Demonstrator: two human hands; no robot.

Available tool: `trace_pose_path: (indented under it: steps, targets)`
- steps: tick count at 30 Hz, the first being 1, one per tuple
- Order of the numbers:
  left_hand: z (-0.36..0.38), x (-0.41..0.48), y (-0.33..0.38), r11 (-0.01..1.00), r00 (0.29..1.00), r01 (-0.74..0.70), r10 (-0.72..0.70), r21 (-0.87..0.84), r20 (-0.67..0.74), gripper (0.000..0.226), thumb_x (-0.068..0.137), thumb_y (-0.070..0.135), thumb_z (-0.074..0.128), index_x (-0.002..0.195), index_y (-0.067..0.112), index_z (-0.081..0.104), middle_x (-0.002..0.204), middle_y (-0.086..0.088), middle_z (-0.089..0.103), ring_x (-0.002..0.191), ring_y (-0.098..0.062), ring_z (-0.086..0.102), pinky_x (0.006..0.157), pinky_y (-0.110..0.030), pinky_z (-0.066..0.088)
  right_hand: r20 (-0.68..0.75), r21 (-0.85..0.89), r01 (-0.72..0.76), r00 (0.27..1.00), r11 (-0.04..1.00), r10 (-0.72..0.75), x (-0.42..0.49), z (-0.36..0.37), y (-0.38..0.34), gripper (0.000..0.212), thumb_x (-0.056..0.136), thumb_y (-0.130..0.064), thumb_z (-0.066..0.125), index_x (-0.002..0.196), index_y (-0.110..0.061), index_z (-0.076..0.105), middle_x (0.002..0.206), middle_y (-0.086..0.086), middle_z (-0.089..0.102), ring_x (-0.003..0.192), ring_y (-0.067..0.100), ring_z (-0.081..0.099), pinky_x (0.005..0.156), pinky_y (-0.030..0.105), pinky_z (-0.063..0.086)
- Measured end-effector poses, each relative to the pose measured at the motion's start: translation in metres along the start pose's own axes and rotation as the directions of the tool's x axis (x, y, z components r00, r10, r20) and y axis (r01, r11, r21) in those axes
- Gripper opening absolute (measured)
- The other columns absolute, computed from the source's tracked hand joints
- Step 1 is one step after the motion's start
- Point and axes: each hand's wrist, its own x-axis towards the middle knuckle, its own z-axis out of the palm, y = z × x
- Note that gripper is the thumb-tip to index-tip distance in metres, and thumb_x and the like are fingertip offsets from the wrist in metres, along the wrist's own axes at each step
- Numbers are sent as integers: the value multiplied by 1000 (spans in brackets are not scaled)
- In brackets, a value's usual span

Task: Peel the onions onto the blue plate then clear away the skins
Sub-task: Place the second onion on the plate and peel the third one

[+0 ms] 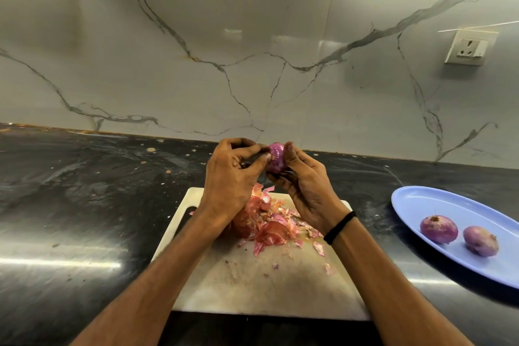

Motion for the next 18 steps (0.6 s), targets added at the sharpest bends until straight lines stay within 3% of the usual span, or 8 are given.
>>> trace_pose_path:
  steps: [4,8,11,15,18]
  targets:
    - [0,2,-1,997,997,70,-70,-14,15,39,81,25,76,119,15,70,122,-1,45,103,-1,51,83,2,43,12,-99,30,1000,995,-29,0,-3,-1,49,83,-35,62,116,1,66,112,20,69,93,26,69,75,32,61]
    - [2,1,-3,999,998,36,-34,32,-56,34,81,17,78,114,11,73,117,-4,46,108,-11,51,81,2,42,27,-138,35,999,990,-31,0,-2,3,55,84,-35,62,122,4,63,118,26,66,98,31,68,79,35,61]
    - [6,-1,-5,997,994,-10,18,77,-110,29,81,15,78,109,8,74,112,-4,47,105,-15,52,83,-5,48,16,-153,38,999,987,-36,-1,-1,4,57,81,-36,64,122,4,63,118,24,67,95,28,69,79,34,60]
    - [9,-2,-11,979,985,-71,100,190,-144,23,81,10,80,103,3,75,105,-5,44,102,-22,49,84,-28,55,7,-184,30,1000,982,-30,-1,0,5,57,80,-37,65,121,3,64,116,25,68,94,29,69,80,37,60]
    - [11,-6,-10,955,969,-144,189,261,-157,16,81,6,80,96,1,76,99,-5,42,97,-21,42,81,-23,46,6,-196,3,1000,981,-2,-2,-1,7,53,84,-38,64,119,3,66,113,25,68,96,30,68,84,41,59]
